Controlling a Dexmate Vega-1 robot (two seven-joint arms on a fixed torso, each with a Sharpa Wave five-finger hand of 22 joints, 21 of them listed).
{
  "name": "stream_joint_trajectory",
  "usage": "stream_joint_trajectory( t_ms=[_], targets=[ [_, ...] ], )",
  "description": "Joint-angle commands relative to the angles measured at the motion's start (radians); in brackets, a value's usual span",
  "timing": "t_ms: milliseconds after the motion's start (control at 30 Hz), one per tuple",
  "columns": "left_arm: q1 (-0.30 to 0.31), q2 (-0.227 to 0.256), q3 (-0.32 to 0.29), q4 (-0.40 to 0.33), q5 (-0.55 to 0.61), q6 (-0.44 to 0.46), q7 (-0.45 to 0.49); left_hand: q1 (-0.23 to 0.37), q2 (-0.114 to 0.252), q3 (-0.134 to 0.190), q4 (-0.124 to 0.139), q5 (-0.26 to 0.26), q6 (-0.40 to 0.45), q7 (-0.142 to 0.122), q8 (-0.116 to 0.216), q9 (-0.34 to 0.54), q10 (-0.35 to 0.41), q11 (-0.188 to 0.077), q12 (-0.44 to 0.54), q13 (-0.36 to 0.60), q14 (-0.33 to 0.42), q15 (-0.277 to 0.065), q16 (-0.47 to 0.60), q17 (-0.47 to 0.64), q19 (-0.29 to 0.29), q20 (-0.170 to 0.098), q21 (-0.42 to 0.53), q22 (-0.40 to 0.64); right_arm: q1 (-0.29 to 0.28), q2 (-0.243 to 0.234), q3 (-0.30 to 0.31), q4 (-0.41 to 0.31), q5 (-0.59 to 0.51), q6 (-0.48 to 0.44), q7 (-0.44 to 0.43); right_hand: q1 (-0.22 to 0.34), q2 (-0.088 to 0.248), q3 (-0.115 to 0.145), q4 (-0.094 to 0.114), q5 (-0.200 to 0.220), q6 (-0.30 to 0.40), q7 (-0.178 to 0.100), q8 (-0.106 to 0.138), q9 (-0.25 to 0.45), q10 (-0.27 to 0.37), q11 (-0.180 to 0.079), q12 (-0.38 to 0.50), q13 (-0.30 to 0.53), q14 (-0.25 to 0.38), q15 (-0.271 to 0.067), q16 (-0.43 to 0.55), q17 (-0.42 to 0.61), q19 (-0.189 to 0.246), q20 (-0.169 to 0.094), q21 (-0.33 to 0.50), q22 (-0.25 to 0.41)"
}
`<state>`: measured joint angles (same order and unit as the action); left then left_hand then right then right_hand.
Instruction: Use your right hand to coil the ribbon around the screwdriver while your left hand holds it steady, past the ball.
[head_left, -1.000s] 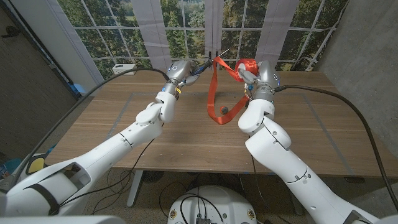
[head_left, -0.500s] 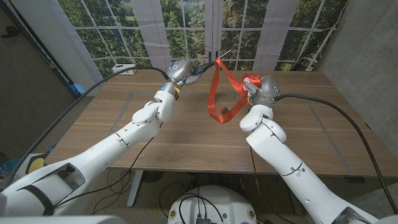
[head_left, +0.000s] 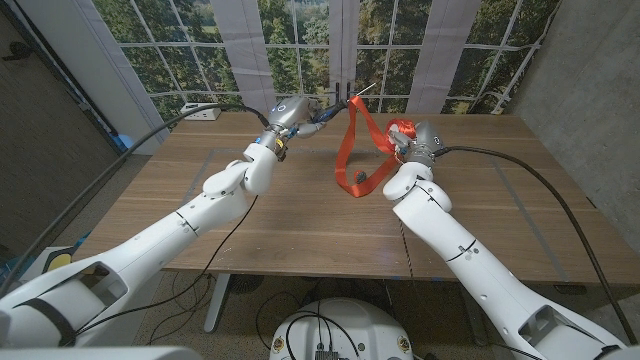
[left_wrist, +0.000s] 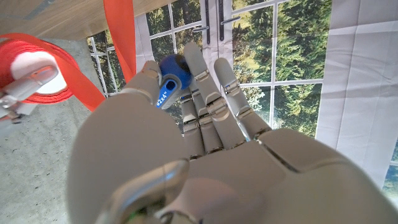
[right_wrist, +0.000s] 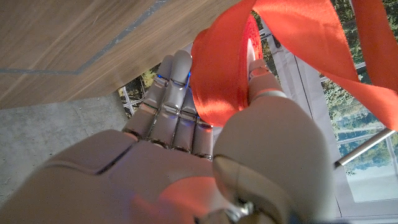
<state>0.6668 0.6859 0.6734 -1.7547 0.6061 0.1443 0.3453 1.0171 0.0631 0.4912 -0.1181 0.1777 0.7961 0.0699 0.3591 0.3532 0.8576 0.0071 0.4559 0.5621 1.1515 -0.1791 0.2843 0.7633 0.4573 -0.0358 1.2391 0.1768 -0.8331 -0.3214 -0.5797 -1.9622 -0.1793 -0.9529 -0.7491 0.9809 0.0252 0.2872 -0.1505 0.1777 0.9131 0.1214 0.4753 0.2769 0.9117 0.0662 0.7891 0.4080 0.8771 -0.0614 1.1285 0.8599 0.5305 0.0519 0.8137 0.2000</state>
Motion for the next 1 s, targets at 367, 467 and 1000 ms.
stream_joint_trajectory(
  t_ms=[367, 467, 1000],
  targets=[
    [0.013, 0.044, -0.060, 0.000, -0.151, -0.126, -0.133, 0.094, 0.089, 0.092, -0.035, 0.006, 0.177, -0.073, -0.004, 0.087, 0.168, -0.161, 0.001, 0.169, 0.038, -0.051, -0.005, 0.004, 0.004, -0.003, 0.007, 0.002, 0.184, -0.004, -0.026, 0.224, 0.056, 0.133, -0.016, 0.129, 0.124, 0.011, 0.004, 0.003, 0.190, -0.030, 0.134, 0.144, 0.100, -0.045, 0.090, 0.092, 0.031, -0.106, 0.000, 0.004, -0.010, -0.005, 0.013, -0.001],
    [0.013, 0.046, -0.065, 0.002, -0.162, -0.136, -0.143, 0.094, 0.089, 0.093, -0.035, 0.006, 0.177, -0.073, -0.005, 0.087, 0.170, -0.161, 0.002, 0.169, 0.038, -0.050, -0.005, 0.005, 0.002, -0.003, 0.006, 0.002, 0.201, -0.013, -0.026, 0.232, 0.061, 0.144, -0.009, 0.128, 0.125, 0.012, 0.004, 0.003, 0.190, -0.029, 0.132, 0.142, 0.099, -0.046, 0.090, 0.092, 0.030, -0.107, 0.000, 0.007, -0.012, -0.005, 0.014, -0.001],
    [0.007, 0.061, -0.088, 0.017, -0.251, -0.188, -0.228, 0.094, 0.090, 0.093, -0.034, 0.007, 0.177, -0.072, -0.008, 0.093, 0.169, -0.159, 0.000, 0.175, 0.036, -0.050, -0.006, 0.007, -0.002, 0.000, 0.007, 0.002, 0.261, -0.035, -0.038, 0.252, 0.071, 0.177, 0.019, 0.125, 0.125, 0.013, 0.006, 0.002, 0.191, -0.031, 0.132, 0.142, 0.096, -0.048, 0.088, 0.090, 0.028, -0.108, -0.003, 0.005, -0.021, -0.007, 0.020, -0.003]
  ],
)
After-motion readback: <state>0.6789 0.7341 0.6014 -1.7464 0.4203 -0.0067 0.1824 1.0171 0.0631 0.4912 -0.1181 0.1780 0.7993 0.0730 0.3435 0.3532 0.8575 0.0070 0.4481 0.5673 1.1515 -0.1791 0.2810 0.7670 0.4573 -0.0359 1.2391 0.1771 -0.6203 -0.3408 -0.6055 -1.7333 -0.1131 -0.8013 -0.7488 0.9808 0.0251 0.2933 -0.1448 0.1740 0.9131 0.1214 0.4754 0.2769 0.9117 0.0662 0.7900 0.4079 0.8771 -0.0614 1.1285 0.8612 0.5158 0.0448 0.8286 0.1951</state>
